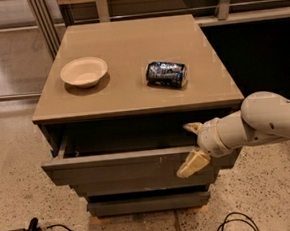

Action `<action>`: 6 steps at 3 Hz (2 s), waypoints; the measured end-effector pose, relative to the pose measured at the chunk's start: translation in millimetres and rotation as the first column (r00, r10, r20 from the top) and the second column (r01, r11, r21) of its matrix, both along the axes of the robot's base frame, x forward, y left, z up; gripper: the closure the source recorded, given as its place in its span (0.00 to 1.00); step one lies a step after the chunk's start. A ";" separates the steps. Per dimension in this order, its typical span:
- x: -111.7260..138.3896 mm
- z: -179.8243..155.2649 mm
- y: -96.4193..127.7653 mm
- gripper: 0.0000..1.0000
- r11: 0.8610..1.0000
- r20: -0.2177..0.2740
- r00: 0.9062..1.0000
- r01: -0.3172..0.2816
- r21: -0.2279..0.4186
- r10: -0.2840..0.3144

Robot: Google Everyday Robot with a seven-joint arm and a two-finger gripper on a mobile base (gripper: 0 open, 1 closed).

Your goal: Open top drawer

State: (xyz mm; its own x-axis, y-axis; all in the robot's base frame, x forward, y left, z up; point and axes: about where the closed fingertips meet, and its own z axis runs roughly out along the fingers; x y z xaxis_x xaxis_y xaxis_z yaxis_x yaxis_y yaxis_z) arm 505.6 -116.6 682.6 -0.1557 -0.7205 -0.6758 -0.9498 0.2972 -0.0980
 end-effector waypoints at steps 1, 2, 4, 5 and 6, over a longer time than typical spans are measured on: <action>0.0 0.0 0.0 0.40 1.000 0.000 1.000 0.000 0.000 0.000; -0.1 0.0 0.0 0.64 1.000 0.000 1.000 0.000 0.000 0.000; -35.9 0.8 -9.0 1.00 1.000 -0.019 1.000 0.001 0.016 -0.001; -37.9 1.4 -9.4 1.00 1.000 -0.019 1.000 0.002 0.016 -0.002; -37.9 1.4 -9.4 0.86 1.000 -0.019 1.000 0.002 0.016 -0.001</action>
Offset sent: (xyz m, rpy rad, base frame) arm 0.0000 0.0000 0.0000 0.0000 0.0000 0.0000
